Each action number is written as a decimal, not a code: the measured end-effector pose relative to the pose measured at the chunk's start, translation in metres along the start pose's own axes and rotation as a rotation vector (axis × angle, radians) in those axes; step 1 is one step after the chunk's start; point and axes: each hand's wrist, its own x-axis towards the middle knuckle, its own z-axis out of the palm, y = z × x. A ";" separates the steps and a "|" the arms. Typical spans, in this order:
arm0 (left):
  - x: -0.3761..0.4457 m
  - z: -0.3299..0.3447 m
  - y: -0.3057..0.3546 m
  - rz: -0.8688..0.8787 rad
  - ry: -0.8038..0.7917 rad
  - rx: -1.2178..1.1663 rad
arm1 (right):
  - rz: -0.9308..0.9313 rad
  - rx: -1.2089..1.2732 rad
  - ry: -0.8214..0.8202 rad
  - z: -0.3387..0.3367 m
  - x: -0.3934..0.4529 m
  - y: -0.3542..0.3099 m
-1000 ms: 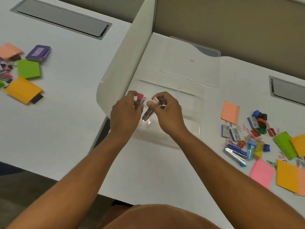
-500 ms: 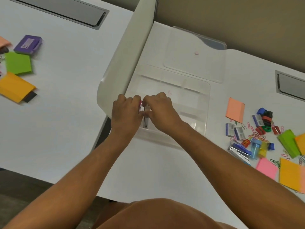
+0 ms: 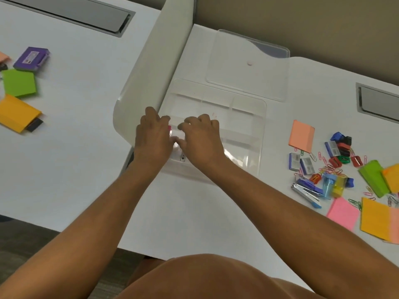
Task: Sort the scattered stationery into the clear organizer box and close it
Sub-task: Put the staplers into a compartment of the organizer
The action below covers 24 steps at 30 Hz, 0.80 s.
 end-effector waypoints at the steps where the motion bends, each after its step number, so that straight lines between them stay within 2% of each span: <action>1: -0.004 -0.005 0.006 0.004 0.039 -0.032 | 0.028 0.102 0.042 -0.009 -0.010 0.007; 3: -0.018 -0.020 0.026 0.047 0.136 -0.170 | 0.090 0.277 0.153 -0.026 -0.039 0.027; 6: -0.055 -0.037 0.077 0.240 0.187 -0.396 | 0.232 0.329 0.268 -0.037 -0.101 0.079; 10: -0.107 -0.009 0.153 0.530 -0.114 -0.443 | 0.461 0.240 0.282 -0.036 -0.188 0.169; 12: -0.127 0.016 0.190 0.603 -0.271 -0.415 | 0.546 0.130 0.201 -0.037 -0.222 0.209; 14: -0.143 0.043 0.225 0.637 -0.357 -0.358 | 0.615 0.026 0.055 -0.036 -0.247 0.239; 17: -0.160 0.083 0.263 0.659 -0.370 -0.240 | 0.603 0.047 -0.053 -0.025 -0.269 0.261; 20: -0.165 0.111 0.282 0.718 -0.272 -0.159 | 0.500 0.164 0.028 -0.012 -0.278 0.267; 24: -0.169 0.118 0.288 0.654 -0.142 -0.016 | 0.414 0.333 0.075 -0.010 -0.287 0.271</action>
